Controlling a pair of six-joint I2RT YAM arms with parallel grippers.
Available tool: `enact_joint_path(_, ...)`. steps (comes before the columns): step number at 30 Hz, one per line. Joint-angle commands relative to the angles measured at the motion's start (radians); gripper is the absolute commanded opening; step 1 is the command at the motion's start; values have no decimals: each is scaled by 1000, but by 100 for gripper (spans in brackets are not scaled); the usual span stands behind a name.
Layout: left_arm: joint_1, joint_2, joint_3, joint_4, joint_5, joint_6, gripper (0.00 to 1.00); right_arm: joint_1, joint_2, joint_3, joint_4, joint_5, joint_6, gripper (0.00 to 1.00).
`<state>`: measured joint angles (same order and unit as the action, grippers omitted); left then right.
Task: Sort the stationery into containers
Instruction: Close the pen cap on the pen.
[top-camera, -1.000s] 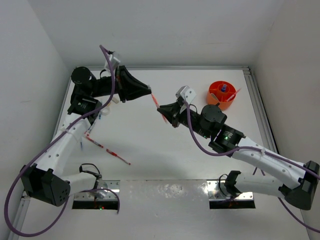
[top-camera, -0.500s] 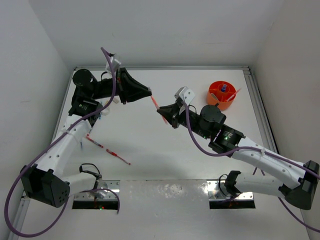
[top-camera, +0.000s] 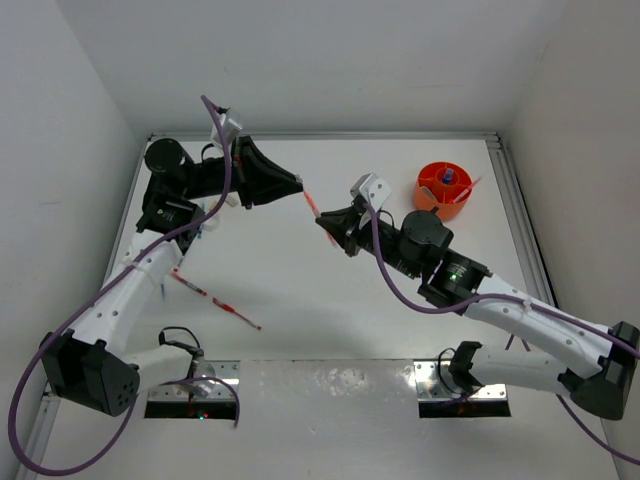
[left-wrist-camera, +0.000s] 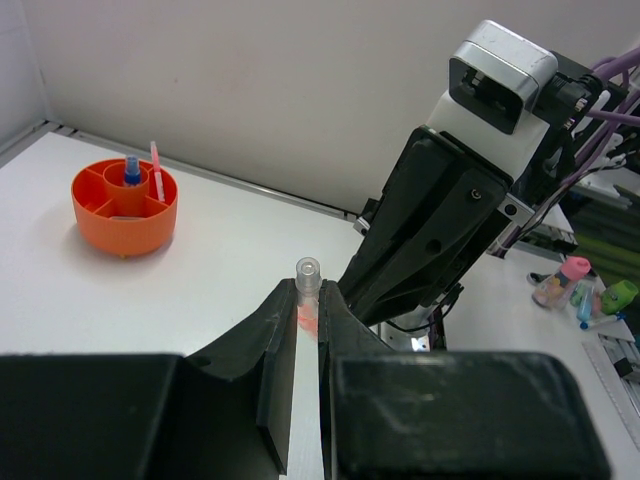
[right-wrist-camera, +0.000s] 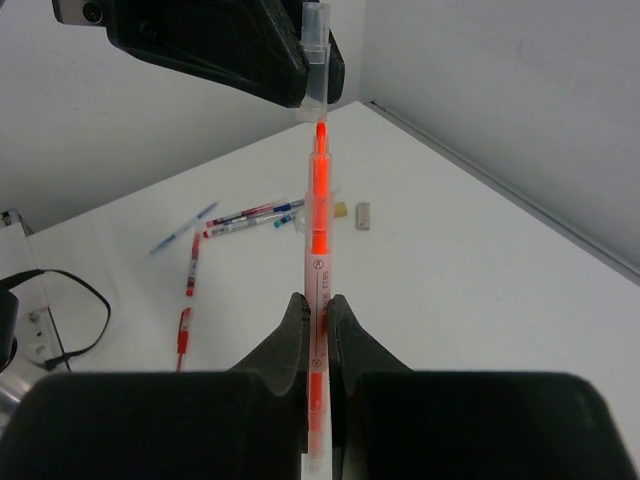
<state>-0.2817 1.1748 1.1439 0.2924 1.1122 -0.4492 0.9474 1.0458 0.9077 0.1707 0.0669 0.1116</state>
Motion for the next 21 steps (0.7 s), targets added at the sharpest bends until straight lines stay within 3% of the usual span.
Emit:
enact_joint_path(1,3,-29,4,14,15,12,0,13,-27,34,39,17,-10,0)
enact_joint_path(21,-7,-53,-61,-10,-23,44,0,42,-12,16,146,42,-10,0)
